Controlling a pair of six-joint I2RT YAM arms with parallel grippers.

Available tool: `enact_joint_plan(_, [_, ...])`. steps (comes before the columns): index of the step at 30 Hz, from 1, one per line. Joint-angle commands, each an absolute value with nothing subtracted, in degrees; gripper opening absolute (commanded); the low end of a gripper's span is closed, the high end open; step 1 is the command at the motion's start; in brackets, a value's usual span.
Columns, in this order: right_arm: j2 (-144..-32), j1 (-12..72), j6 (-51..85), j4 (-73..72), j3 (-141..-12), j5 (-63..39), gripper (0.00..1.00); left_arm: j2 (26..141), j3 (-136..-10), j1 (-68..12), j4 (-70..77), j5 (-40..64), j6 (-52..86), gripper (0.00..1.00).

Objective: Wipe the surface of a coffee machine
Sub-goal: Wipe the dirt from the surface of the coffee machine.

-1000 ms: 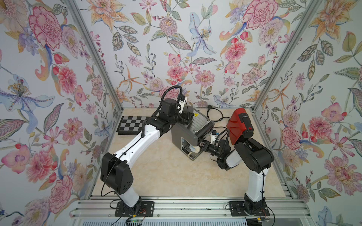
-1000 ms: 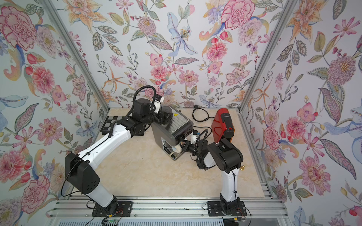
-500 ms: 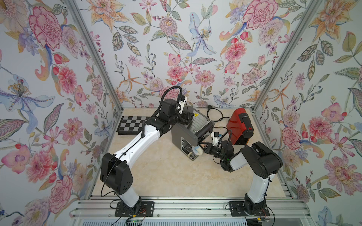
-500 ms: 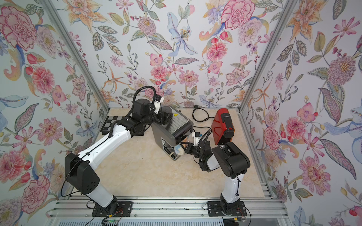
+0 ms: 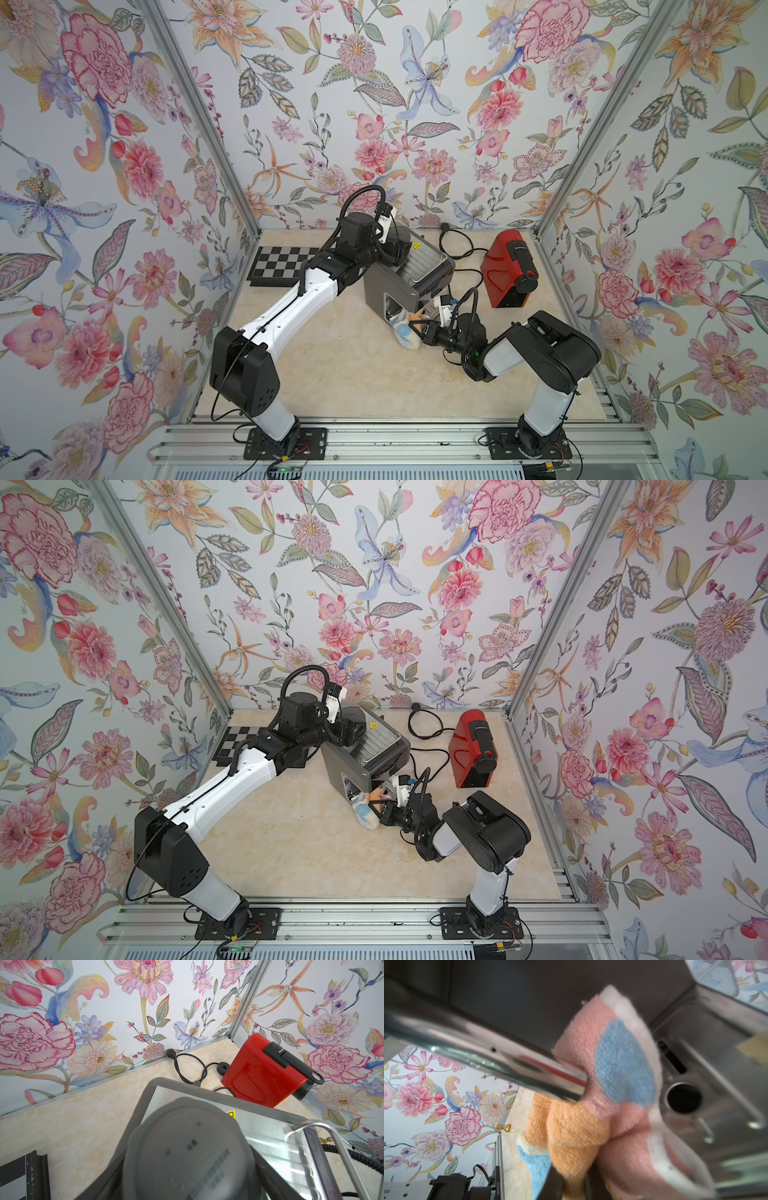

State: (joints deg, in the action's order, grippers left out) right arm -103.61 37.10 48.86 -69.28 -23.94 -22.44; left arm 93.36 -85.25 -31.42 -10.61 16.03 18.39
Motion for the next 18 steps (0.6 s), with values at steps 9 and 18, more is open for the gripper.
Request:
enact_joint_plan(9, [-106.59, 43.77, 52.49, -73.45, -27.85, -13.6, 0.0, 91.9, -83.46, -33.75, -16.52, 22.24, 19.16, 0.21])
enact_joint_plan(18, [-111.12, 46.69, 55.44, -81.31, -32.38, -5.87, 0.0, 91.94, -83.83, -33.75, -16.52, 22.56, 18.94, 0.21])
